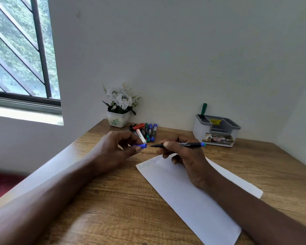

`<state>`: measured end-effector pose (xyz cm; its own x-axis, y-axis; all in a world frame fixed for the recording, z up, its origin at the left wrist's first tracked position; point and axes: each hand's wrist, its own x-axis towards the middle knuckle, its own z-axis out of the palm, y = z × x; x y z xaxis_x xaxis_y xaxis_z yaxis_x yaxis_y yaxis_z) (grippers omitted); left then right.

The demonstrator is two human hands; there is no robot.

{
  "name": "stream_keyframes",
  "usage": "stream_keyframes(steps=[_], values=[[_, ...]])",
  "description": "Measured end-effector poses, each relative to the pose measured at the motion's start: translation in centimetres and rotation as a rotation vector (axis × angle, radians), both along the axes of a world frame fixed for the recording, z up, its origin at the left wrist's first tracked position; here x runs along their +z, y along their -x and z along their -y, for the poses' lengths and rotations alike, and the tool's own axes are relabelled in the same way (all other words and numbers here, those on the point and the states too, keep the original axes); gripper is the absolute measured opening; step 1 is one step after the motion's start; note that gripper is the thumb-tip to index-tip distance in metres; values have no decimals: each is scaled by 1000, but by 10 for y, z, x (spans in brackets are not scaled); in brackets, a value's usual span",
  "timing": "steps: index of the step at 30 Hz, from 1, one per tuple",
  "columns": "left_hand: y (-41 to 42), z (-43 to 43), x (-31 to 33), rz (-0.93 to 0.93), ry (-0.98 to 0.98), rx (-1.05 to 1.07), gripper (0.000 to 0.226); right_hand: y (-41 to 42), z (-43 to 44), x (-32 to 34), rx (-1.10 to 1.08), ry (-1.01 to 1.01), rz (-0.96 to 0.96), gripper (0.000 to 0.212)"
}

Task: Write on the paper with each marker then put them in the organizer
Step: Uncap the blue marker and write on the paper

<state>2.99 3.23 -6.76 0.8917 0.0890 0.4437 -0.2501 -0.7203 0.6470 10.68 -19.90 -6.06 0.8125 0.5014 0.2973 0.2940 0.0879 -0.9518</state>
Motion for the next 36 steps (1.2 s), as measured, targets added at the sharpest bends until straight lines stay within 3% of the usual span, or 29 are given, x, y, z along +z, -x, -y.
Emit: stream_keyframes(steps=[11, 20, 27, 29, 33, 36], values=[[6, 12, 2, 34, 48, -106, 7, 6, -3, 3, 66, 105, 107, 9], [16, 21, 7, 93, 321, -298, 11, 14, -9, 13, 116, 30, 151, 18], [16, 23, 10, 82, 383, -306, 16, 18, -10, 24, 135, 56, 208, 12], [15, 23, 12, 100, 291, -275, 20, 19, -7, 30, 134, 71, 246, 14], [10, 11, 8, 86, -146, 4, 45, 9, 9, 39, -25, 20, 291, 18], [8, 1, 5, -20, -213, 81, 53, -8, 25, 40, -141, -5, 241, 16]])
